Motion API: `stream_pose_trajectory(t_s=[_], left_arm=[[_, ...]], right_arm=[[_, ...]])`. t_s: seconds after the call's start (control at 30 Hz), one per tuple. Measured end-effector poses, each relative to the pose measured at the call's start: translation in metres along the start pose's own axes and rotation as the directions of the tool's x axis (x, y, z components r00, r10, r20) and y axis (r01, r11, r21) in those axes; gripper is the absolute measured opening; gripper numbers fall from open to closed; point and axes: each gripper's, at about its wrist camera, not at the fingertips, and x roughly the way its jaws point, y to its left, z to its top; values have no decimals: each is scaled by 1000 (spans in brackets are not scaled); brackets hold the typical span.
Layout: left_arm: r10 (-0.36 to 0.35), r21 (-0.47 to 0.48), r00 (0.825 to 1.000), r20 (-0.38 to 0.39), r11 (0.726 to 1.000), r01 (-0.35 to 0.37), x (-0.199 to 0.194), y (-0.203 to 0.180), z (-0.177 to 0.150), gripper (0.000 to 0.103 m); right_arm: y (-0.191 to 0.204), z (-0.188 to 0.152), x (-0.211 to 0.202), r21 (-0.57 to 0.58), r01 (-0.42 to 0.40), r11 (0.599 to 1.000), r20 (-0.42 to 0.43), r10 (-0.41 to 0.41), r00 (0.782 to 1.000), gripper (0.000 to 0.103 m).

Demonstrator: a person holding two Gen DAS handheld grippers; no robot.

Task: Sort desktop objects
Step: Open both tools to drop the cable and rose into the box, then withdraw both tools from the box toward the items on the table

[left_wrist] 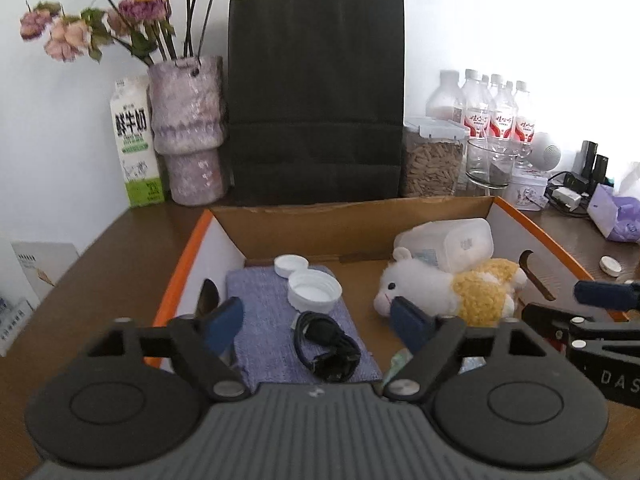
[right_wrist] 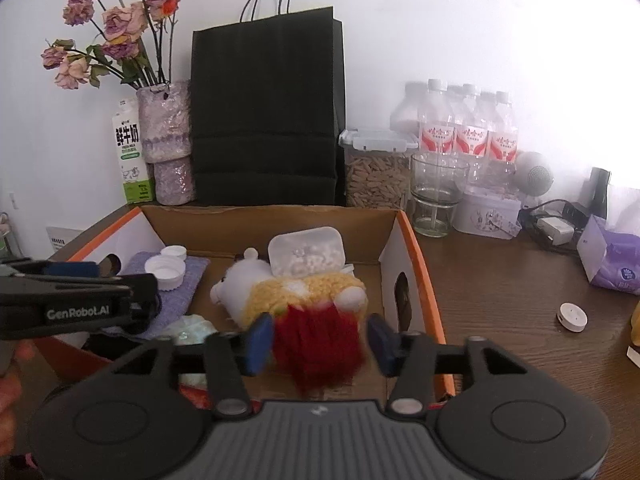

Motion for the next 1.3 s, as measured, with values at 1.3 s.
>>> stream_pose_trajectory(t_s=[1.3], left_arm=[[124, -58, 991, 53, 991, -121, -103, 65, -35, 103]], right_arm=[[36, -33, -93, -70, -72, 995, 47, 75, 996, 103]])
